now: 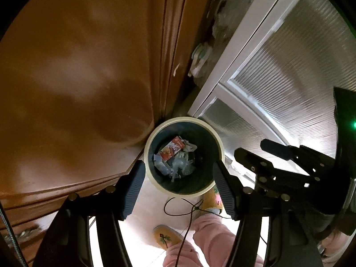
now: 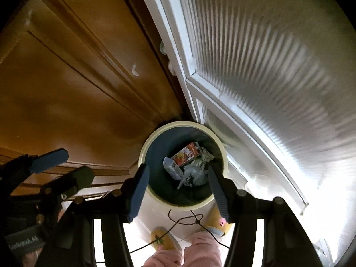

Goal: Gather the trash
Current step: 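Raise both tools back up to the counter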

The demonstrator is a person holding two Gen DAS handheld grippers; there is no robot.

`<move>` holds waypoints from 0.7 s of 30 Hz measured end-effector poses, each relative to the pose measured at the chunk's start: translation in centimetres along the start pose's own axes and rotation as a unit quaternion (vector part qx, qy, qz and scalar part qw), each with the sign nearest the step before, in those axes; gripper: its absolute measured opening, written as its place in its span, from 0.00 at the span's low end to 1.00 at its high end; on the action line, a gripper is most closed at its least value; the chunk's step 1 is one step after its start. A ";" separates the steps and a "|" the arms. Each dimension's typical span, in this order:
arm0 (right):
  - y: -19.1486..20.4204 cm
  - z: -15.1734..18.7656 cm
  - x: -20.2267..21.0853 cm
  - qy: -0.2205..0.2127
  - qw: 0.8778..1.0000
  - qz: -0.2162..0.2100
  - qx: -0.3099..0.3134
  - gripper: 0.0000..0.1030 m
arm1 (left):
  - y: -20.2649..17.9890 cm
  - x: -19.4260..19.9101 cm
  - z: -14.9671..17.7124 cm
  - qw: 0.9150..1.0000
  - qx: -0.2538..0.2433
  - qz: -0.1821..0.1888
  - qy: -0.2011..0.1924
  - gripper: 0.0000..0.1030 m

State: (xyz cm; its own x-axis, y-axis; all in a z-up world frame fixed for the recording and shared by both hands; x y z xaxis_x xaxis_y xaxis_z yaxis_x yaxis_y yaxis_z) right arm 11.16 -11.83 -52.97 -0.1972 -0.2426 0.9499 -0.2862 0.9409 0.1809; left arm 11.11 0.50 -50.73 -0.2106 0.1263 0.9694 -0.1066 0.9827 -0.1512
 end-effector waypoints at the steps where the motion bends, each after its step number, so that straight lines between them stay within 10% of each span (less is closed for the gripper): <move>1: 0.1 0.1 0.7 -0.001 1.000 0.000 -0.001 0.54 | -0.1 0.8 0.0 1.000 0.003 0.002 -0.001 0.60; 21: 3.1 0.2 22.0 -0.073 0.997 0.007 -0.006 0.54 | -5.8 20.9 0.9 0.997 -0.055 0.030 -0.042 0.60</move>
State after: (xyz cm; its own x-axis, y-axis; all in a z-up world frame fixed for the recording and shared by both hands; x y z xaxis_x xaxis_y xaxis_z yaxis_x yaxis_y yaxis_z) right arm 5.80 -14.33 -31.54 -0.3355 -0.2611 0.9052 -0.2725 0.9467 0.1720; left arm 6.43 -2.73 -29.78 -0.2948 0.1776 0.9389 0.0140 0.9833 -0.1816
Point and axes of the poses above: each gripper's, at about its wrist camera, not at the fingertips, and x roughly against the way its jaws point, y to its left, z to its underside, the point moved 7 cm from there along -x, roughly the way its jaws point, and after that the axes turned 8 degrees about x, right-handed, at the moved point
